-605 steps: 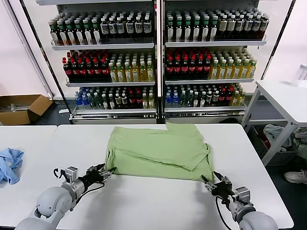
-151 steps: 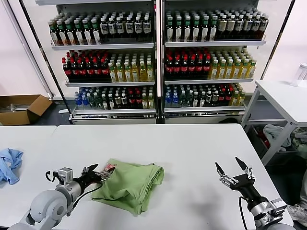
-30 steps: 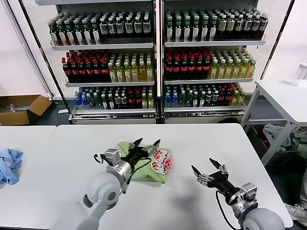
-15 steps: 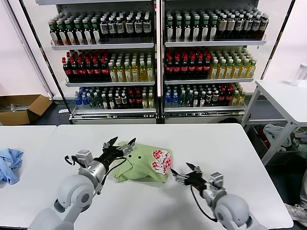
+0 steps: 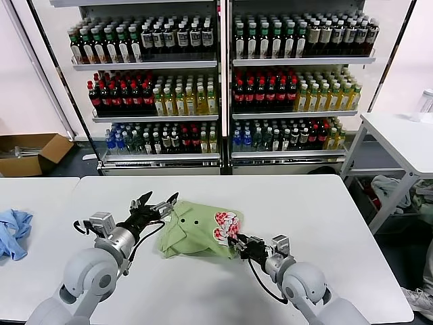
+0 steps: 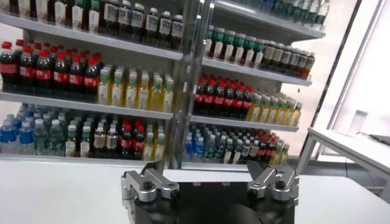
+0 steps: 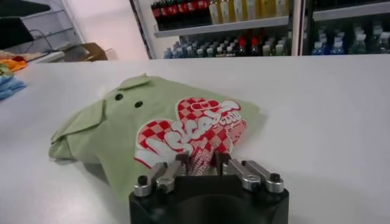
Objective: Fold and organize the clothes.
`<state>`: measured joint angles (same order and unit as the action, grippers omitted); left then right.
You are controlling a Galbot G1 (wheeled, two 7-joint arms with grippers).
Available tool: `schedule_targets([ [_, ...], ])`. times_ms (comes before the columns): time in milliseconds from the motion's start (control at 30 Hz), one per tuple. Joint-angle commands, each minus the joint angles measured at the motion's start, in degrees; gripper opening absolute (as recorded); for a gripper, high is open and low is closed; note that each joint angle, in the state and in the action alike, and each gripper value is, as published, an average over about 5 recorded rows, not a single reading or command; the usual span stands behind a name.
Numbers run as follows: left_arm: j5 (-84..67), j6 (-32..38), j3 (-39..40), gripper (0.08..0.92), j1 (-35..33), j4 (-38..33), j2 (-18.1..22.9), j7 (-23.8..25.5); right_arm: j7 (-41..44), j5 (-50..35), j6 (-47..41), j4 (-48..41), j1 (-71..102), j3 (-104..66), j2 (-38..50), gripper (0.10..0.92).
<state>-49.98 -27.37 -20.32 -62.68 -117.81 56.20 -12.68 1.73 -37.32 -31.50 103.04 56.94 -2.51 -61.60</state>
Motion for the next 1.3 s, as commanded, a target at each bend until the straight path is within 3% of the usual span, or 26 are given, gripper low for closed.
schedule_targets([
  [33,0.01,-0.22,-1.42,0.823,-0.88,-0.20,-0.43,0.31,3.20,4.35,-1.64,-0.69,-2.59,1.06,0.92,0.290],
  [267,-0.01,-2.69,-3.05,0.823,-4.14,0.29,-2.77,0.85,5.82,6.41,-1.63,1.45,-0.29,-3.92,5.86,0.117],
  [600,0.64,-3.94,-1.41,0.823,-13.08,-5.81,-3.79,0.28,9.54,4.95,0.14,-0.19,4.16,-11.94,12.83,0.106],
  [767,0.74,-5.35,0.81,0.823,-17.88,-8.32,-3.82,-0.57,8.38,4.00,1.20,3.52,8.56,-15.51,13.15,0.106],
  [867,0.49,-5.66,2.03,0.823,-21.23,-10.29,-4.32,-1.09,7.07,3.97,2.77,7.19,11.64,-18.13,12.98,0.142],
  [1033,0.69,-5.68,4.27,0.823,-23.89,-11.85,-4.66,-1.16,6.34,4.01,5.58,11.92,16.07,-21.52,12.98,0.284],
  [1300,1.37,-5.65,9.70,0.823,-17.48,-6.24,-5.58,0.37,6.86,7.91,6.34,14.99,24.81,-21.78,11.98,0.509],
])
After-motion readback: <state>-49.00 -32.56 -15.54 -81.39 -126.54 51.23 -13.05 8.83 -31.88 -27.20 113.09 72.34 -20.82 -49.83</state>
